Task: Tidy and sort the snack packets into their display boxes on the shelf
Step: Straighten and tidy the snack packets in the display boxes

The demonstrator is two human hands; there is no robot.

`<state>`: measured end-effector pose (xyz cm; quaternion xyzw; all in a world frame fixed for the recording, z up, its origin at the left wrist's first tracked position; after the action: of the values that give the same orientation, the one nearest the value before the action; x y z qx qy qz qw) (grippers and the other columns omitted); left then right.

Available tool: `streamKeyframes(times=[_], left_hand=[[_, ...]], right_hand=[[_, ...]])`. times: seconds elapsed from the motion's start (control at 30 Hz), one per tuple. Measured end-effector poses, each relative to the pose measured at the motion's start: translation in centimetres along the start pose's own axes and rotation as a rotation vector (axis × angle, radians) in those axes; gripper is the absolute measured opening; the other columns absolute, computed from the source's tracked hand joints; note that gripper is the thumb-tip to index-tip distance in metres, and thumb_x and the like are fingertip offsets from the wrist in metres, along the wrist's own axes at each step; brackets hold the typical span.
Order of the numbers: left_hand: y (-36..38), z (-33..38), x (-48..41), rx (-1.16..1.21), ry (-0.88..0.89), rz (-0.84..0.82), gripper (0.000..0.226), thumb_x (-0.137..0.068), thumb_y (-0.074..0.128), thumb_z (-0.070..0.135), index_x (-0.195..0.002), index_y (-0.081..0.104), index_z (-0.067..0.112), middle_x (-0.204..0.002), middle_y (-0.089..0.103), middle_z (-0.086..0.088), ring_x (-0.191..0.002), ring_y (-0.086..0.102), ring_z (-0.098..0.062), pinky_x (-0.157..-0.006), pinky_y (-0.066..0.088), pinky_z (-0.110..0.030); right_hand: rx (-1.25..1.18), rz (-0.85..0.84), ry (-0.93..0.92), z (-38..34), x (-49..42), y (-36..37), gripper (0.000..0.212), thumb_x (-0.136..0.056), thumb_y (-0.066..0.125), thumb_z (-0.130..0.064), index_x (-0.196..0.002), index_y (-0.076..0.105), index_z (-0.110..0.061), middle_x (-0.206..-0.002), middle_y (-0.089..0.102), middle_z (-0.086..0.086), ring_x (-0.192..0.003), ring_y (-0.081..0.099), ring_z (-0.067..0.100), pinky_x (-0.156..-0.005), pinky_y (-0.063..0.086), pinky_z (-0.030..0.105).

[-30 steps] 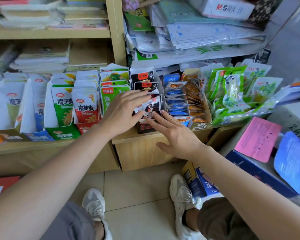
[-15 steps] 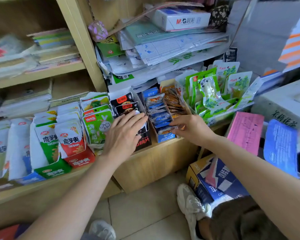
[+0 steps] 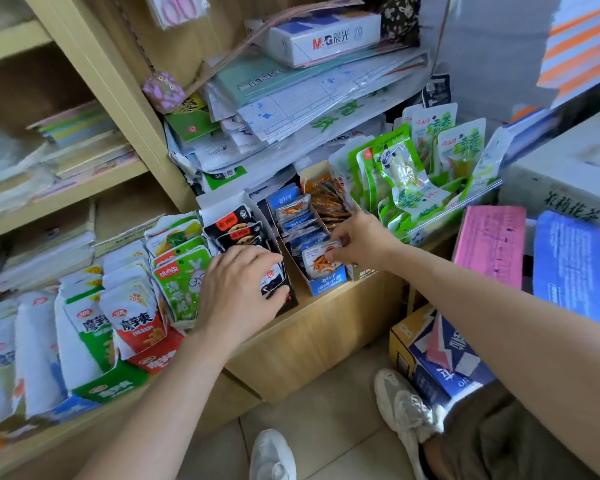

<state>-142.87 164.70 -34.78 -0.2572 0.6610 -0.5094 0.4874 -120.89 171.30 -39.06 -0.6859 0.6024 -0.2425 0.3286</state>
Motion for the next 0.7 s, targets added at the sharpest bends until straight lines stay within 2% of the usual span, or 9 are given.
streamKeyframes(times=[0.07, 0.13, 0.23, 0.33, 0.4, 0.47, 0.53, 0.6, 0.7], left_hand=[[-0.1, 0.2, -0.8, -0.007, -0.031, 0.012, 0.038, -0.083, 0.074, 0.045, -0.117, 0.070, 0.029, -0.116, 0.068, 0.009, -0.115, 0.056, -0.019, -0.098, 0.043, -0.041], [0.3, 0.5, -1.8, 0.005, -0.070, 0.038, 0.033, -0.083, 0.074, 0.044, -0.113, 0.071, 0.028, -0.111, 0.070, 0.007, -0.111, 0.057, -0.021, -0.094, 0.045, -0.042], [1.4, 1.9, -3.2, 0.038, -0.054, 0.036, 0.037, -0.087, 0.072, 0.041, -0.121, 0.069, 0.029, -0.116, 0.069, 0.007, -0.112, 0.054, -0.022, -0.096, 0.045, -0.041], [2.8, 3.4, -4.4, 0.080, 0.045, -0.061, 0.045, -0.092, 0.069, 0.036, -0.136, 0.060, 0.034, -0.130, 0.063, 0.011, -0.120, 0.050, -0.018, -0.099, 0.040, -0.038], [3.3, 3.2, -4.8, 0.087, 0.074, -0.120, 0.041, -0.093, 0.068, 0.036, -0.133, 0.062, 0.037, -0.129, 0.065, 0.013, -0.119, 0.050, -0.016, -0.096, 0.039, -0.038], [3.7, 2.5, -4.9, 0.104, 0.098, -0.200, 0.031, -0.092, 0.066, 0.046, -0.123, 0.067, 0.042, -0.123, 0.066, 0.020, -0.117, 0.048, -0.012, -0.096, 0.035, -0.037], [3.9, 1.8, -4.7, 0.175, 0.104, -0.293, 0.027, -0.090, 0.064, 0.053, -0.115, 0.071, 0.046, -0.123, 0.064, 0.026, -0.122, 0.044, -0.007, -0.102, 0.031, -0.039], [3.9, 1.3, -4.6, 0.246, 0.100, -0.305, 0.023, -0.091, 0.061, 0.052, -0.109, 0.073, 0.046, -0.123, 0.064, 0.028, -0.125, 0.045, -0.006, -0.107, 0.033, -0.042], [3.8, 1.3, -4.8, 0.219, 0.075, -0.226, 0.026, -0.090, 0.060, 0.059, -0.108, 0.073, 0.045, -0.115, 0.068, 0.023, -0.117, 0.050, -0.007, -0.101, 0.038, -0.041]], right_hand=[[-0.009, 0.021, 0.031, 0.1, -0.1, 0.0, 0.033, -0.079, 0.084, -0.029, -0.058, 0.058, -0.028, -0.061, 0.063, 0.001, -0.069, 0.065, 0.019, -0.073, 0.057, 0.038], [-0.036, 0.041, 0.059, 0.4, -0.2, 0.2, 0.033, -0.077, 0.085, -0.028, -0.059, 0.061, -0.014, -0.061, 0.068, 0.006, -0.060, 0.065, 0.018, -0.064, 0.058, 0.039], [-0.141, 0.052, 0.101, 1.2, 0.0, 0.4, 0.030, -0.077, 0.086, -0.023, -0.078, 0.067, 0.000, -0.068, 0.073, 0.007, -0.064, 0.072, 0.016, -0.064, 0.061, 0.037], [-0.201, 0.042, 0.074, 1.7, 0.7, 0.4, 0.017, -0.082, 0.082, -0.021, -0.077, 0.069, -0.010, -0.074, 0.074, 0.003, -0.064, 0.071, 0.009, -0.060, 0.055, 0.024], [-0.205, 0.028, 0.032, 1.6, 1.2, 0.2, 0.011, -0.084, 0.080, -0.021, -0.078, 0.072, -0.015, -0.076, 0.073, -0.001, -0.068, 0.069, 0.009, -0.062, 0.054, 0.023], [-0.150, -0.009, -0.029, 1.3, 1.9, 0.2, 0.002, -0.084, 0.079, -0.019, -0.085, 0.077, -0.018, -0.081, 0.074, -0.005, -0.075, 0.069, 0.008, -0.071, 0.058, 0.026], [-0.062, -0.045, -0.108, 1.2, 2.8, 0.3, 0.009, -0.082, 0.079, -0.013, -0.090, 0.079, -0.019, -0.089, 0.075, -0.007, -0.082, 0.069, 0.003, -0.081, 0.058, 0.025], [0.018, -0.066, -0.203, 1.1, 3.6, 0.4, 0.019, -0.080, 0.081, -0.013, -0.098, 0.080, -0.017, -0.103, 0.076, -0.004, -0.091, 0.069, 0.005, -0.086, 0.058, 0.025], [0.109, -0.076, -0.316, 1.0, 4.6, 0.6, 0.032, -0.079, 0.081, -0.034, -0.106, 0.079, -0.016, -0.116, 0.073, 0.001, -0.104, 0.068, 0.011, -0.092, 0.054, 0.025]])
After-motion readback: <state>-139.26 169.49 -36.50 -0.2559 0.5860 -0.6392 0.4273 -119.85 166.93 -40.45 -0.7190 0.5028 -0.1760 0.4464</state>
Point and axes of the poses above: each hand's wrist, its own x-axis away from the middle knuckle, its own y-axis out of the palm, z = x × y, the point moved 5 cm from there along -x, towards the middle knuckle
